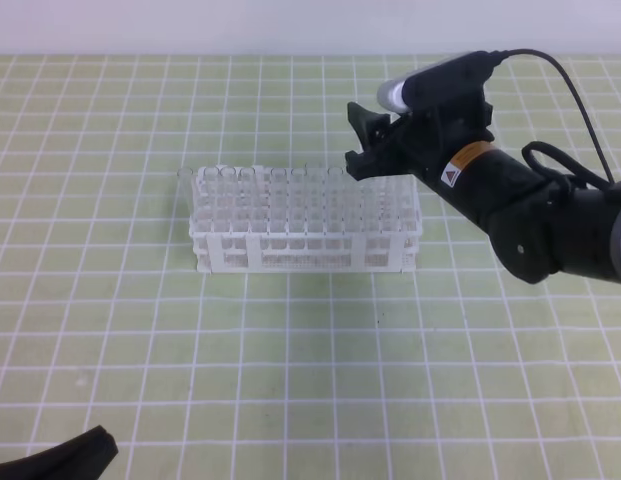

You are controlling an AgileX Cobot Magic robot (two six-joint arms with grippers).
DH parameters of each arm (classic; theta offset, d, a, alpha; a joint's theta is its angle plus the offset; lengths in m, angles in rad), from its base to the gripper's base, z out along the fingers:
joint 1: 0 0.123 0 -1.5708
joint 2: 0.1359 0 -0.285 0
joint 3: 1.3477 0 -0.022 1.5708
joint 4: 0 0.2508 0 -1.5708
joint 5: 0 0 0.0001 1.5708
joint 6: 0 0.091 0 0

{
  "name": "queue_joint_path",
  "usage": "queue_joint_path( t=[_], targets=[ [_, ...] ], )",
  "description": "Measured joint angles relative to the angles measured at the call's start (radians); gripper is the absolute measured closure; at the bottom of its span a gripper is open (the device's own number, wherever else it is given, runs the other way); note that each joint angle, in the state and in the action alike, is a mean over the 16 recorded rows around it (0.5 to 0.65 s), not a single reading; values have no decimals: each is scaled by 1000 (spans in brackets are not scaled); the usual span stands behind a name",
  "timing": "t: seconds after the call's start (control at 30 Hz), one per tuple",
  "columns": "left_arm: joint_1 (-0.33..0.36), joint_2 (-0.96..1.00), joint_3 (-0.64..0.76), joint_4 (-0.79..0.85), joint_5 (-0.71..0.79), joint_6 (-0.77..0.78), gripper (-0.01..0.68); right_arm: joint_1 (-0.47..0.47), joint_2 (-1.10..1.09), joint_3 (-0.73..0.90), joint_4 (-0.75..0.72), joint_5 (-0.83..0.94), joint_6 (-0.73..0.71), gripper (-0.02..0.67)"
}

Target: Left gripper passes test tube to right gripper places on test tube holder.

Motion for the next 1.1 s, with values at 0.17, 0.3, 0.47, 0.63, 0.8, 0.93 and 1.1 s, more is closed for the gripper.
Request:
queue_joint_path(
  t=[0.17,0.3,0.47,0.63,0.8,0.93,1.1],
  targets=[
    [0,0,0,0,0,0,675,-2,13,-16,9,23,0,265],
    [0,0,1,2,1,0,675,-4,16,-19,10,33,0,306],
    [0,1,2,4,3,1,675,-6,17,-19,11,40,-1,400],
    [0,1,2,4,3,1,675,-6,17,-19,10,45,-2,494],
    [0,2,3,6,3,1,675,-6,17,-20,9,48,-2,557],
    [0,1,1,2,2,0,675,-6,14,-20,9,55,-3,563],
    [0,1,1,2,2,0,675,-6,0,-20,9,71,-3,563]
  ],
)
